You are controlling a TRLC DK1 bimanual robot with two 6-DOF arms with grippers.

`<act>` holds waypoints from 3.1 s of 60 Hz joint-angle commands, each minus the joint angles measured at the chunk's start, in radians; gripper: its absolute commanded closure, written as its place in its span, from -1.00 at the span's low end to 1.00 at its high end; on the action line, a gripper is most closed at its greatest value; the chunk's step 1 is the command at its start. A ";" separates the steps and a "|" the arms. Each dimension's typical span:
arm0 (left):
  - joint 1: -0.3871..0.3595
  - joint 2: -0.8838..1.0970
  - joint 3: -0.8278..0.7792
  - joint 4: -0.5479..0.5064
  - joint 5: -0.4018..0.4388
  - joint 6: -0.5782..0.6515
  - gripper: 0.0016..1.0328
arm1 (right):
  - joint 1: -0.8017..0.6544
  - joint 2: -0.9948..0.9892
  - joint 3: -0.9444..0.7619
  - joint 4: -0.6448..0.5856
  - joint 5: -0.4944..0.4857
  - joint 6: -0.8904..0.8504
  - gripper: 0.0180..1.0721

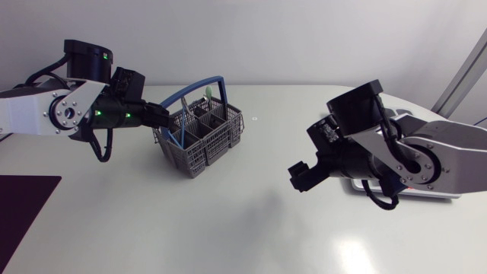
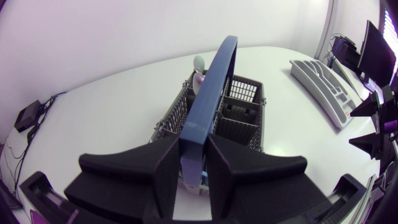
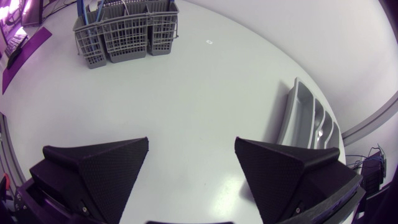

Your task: Unload the cutlery basket into the drawer organizer.

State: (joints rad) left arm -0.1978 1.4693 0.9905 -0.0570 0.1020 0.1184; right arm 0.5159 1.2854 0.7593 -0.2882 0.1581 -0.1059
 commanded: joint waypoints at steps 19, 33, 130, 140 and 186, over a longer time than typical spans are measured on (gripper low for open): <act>0.003 -0.267 -0.187 -0.127 0.076 0.044 0.93 | 0.012 0.011 0.026 -0.006 0.003 -0.015 -0.90; 0.003 -0.557 -0.349 -0.284 0.111 0.104 0.93 | 0.029 -0.011 0.015 -0.011 0.003 -0.015 -0.90; 0.273 -0.233 -0.375 -0.307 0.344 0.336 0.93 | 0.029 0.604 0.486 0.152 -0.451 0.034 0.71; 0.262 -0.170 -0.345 -0.247 0.344 0.302 0.93 | 0.032 0.581 0.471 0.152 -0.548 0.034 0.71; 0.061 0.220 -0.076 -0.130 0.335 0.230 0.93 | 0.073 0.226 0.124 0.124 -0.582 0.028 0.71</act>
State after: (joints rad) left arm -0.0566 1.6321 0.8825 -0.1810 0.3843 0.3653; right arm 0.5732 1.5494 0.9085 -0.1993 -0.3958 -0.0933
